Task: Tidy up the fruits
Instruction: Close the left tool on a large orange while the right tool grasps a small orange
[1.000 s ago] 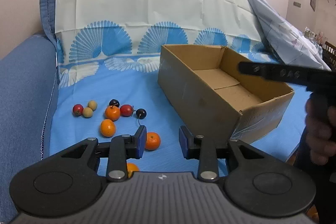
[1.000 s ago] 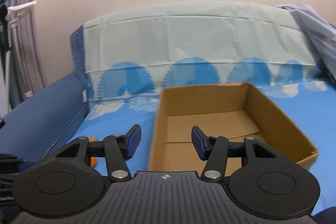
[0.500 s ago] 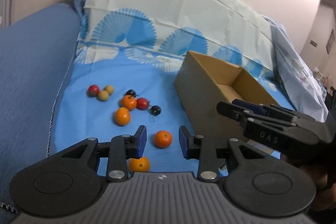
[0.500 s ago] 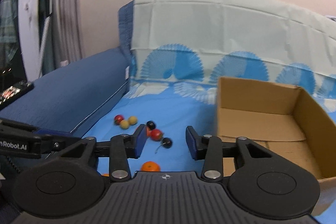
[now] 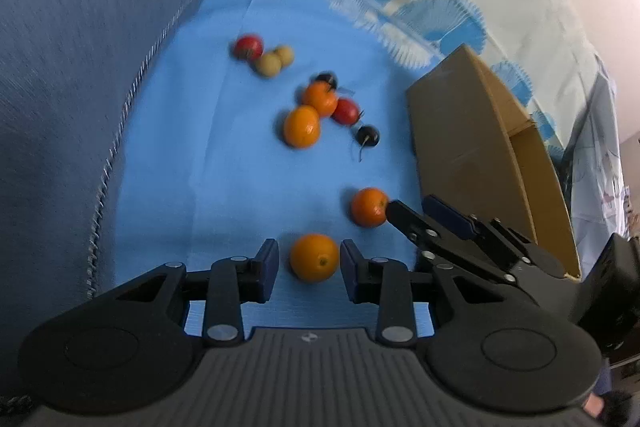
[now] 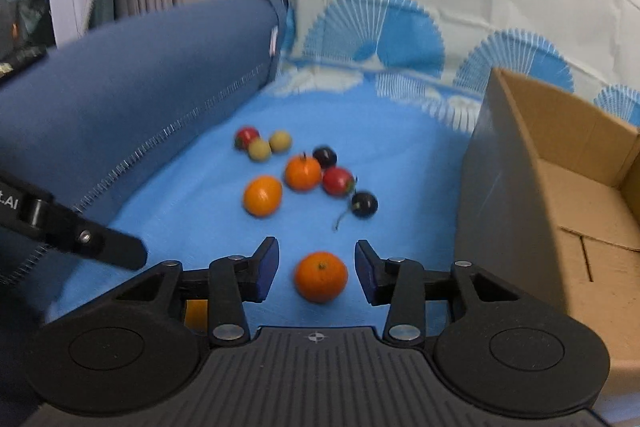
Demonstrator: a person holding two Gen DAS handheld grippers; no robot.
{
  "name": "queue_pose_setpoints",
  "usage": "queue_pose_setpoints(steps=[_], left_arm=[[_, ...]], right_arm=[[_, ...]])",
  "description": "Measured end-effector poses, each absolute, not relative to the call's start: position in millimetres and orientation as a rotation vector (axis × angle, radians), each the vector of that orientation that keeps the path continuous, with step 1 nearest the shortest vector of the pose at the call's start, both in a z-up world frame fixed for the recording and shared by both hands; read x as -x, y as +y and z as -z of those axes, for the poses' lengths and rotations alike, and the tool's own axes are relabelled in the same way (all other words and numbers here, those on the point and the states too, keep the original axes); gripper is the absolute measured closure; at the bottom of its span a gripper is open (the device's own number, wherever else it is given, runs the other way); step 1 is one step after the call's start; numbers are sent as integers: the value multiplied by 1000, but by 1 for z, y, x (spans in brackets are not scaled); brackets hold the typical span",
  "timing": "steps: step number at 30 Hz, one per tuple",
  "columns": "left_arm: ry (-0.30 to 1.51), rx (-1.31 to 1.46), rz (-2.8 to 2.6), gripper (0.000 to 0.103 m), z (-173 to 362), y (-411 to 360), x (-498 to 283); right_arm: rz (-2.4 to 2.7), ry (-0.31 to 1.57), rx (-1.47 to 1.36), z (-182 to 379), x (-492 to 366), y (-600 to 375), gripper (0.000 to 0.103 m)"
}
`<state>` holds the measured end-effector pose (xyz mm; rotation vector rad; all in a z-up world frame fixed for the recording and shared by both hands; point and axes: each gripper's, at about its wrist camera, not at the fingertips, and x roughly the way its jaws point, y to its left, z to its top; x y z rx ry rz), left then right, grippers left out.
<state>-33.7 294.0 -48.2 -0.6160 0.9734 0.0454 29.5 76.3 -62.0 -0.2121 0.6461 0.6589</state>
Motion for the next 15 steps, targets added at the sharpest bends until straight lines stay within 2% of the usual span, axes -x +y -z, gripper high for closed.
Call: queue_pose_setpoints(steps=[8,11,14,15], left_arm=[[1013,636,-34,62,61,292,24],[1039,607,-28,54,64,282,15],[1066,587,-31,54,69,277,8],[1078,585,-36,54,71,276,7]], right_arm=[[-651,720,223,90,-57,89,53],[-652,747,229,97,-61,92,53],[-670,745,250,99,-58,94,63],[-673,736,259,98,-56,94,63]])
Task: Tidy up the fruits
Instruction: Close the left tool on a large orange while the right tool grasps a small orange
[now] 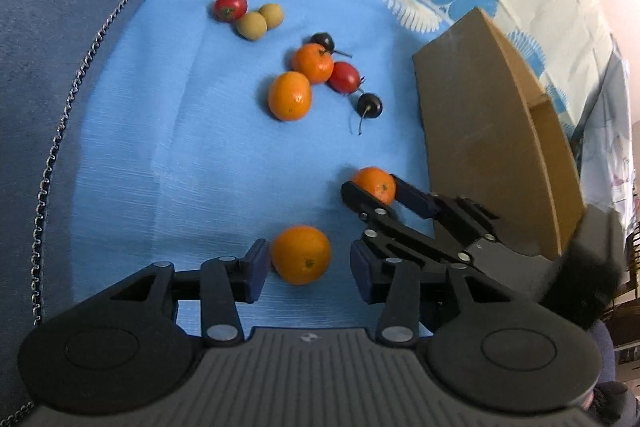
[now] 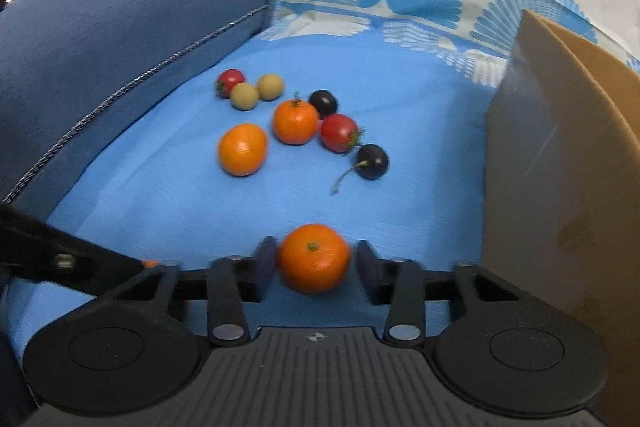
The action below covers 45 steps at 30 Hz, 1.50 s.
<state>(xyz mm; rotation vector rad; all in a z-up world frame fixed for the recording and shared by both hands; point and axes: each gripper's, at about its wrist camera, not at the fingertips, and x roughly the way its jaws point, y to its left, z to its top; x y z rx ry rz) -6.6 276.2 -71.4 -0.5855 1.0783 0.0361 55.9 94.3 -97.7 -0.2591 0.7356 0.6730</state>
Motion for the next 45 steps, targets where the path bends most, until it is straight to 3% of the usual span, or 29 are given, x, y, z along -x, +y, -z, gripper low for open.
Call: queue_pose_setpoints(steps=[17,21,31,45], left_arm=[[1174,553,-51,56,87,267,-10],[1180,527,-62,64,87,263,-10],[1106,589,-116,65,78,275,8],[1140,521,-111,63,84,263,-3]], right_arm=[[-702,689,361,84,-11,76,63],[-715,691,382,83,1,72,63],[-745,716,346,79,8,55,63],[-739,793,345,91,4,54,63]])
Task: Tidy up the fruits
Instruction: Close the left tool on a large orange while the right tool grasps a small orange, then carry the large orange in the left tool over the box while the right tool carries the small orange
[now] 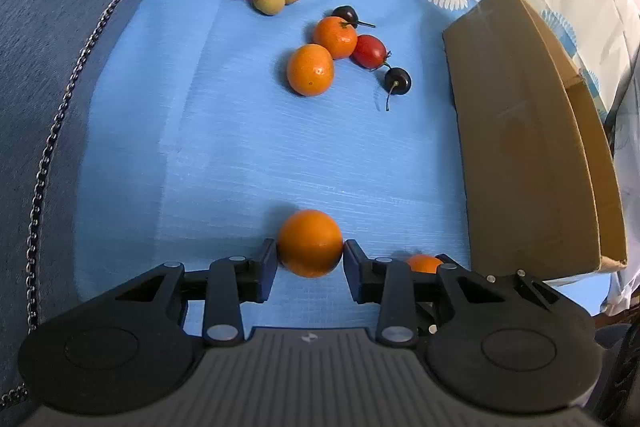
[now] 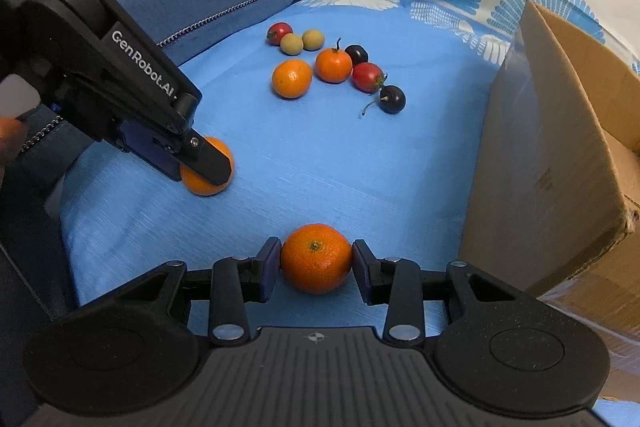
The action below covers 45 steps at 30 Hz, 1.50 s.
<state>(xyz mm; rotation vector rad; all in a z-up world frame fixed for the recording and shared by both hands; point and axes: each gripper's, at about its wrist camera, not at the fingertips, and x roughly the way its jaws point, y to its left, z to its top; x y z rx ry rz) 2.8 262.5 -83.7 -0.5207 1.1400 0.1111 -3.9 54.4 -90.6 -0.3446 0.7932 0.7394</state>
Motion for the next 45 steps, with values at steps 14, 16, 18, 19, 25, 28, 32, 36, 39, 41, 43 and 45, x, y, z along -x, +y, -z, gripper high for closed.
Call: queue_pose_setpoints(steps=[14,16,18,19,25,28,32,36,39,41,43,45], left_arm=[[1146,480,-97,63,86,256,-8],[1145,475,-95,63,86,255,-8],[1141,464,-93,63,85,254,-8],[1139,461,-91,63,84,253,-8],[1124,467,-92,63,83,254,-6],[1119,469,-95,63,81,254,-4],[1107,451,-99,63,78,251,0],[1089,426,-99,63,73,246,5],[1070,410,-106,63,67,243,7],[1043,397,-105,63,60,241,10],[1007,378,-104,63,49,237,14],[957,356,-104,63,35,232,19]], right_arm=[[-741,793,343,91,4,54,63],[-742,792,343,91,4,53,63],[-745,789,344,91,4,52,63],[-745,787,344,90,4,52,63],[-743,768,335,86,6,49,63],[-746,746,322,77,8,46,63],[-756,705,308,63,14,40,63],[-768,649,285,42,22,31,63],[-775,593,281,25,28,20,63],[-775,556,252,10,30,8,63],[-774,516,224,-5,30,-6,63],[-766,472,187,-22,26,-23,63]])
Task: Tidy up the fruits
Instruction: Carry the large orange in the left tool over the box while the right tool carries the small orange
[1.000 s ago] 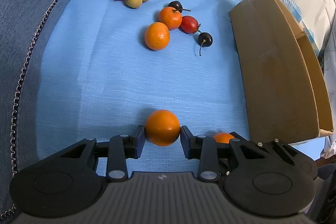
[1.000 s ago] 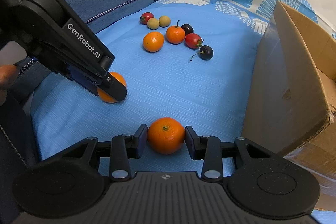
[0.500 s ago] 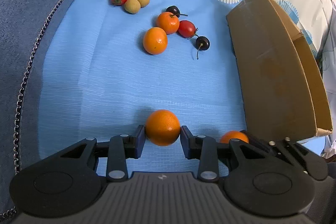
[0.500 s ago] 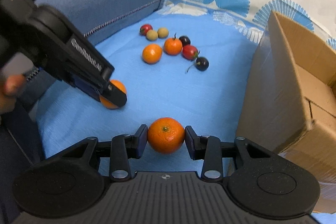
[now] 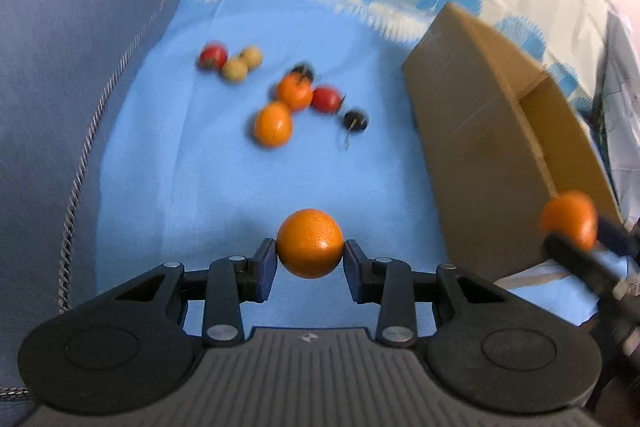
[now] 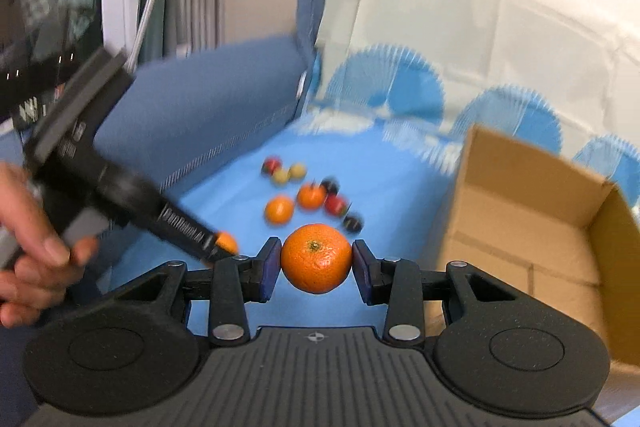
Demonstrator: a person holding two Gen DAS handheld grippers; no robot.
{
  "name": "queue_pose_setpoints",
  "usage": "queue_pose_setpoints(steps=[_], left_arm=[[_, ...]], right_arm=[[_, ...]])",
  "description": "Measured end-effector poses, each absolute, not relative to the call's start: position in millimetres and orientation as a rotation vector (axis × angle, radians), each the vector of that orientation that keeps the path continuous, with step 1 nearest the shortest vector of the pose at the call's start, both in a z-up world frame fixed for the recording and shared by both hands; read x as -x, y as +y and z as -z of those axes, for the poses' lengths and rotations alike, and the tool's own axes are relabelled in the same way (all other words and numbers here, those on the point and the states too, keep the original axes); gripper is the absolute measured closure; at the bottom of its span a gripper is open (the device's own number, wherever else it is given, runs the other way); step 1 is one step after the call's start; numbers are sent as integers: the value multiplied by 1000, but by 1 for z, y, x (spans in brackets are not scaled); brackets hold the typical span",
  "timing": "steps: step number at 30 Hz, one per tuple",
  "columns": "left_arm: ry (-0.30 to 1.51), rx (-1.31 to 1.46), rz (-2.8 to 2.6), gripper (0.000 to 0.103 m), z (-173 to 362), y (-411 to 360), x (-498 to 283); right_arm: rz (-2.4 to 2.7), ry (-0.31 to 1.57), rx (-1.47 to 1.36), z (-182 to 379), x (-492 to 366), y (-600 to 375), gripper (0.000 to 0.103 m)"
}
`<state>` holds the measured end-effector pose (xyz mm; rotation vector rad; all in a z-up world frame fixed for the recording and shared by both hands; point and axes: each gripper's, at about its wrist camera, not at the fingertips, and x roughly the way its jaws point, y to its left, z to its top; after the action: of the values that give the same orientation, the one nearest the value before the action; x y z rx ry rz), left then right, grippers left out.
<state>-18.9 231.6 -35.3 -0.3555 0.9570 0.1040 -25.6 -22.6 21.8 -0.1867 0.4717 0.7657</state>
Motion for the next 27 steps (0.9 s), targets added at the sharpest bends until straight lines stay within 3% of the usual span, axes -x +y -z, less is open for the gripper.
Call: queue_pose_setpoints(steps=[7,14,27], left_arm=[[752,267,-77,63,-18,192,31],[584,106,-17,63,-53,122,21],[451,58,132,63,-26,37,-47]], right_arm=[[-637,300,149,-65,-12,-89,63],[-442,359,33,-46,-59,-149,63],[-277,449,31,-20,-80,-182,63]])
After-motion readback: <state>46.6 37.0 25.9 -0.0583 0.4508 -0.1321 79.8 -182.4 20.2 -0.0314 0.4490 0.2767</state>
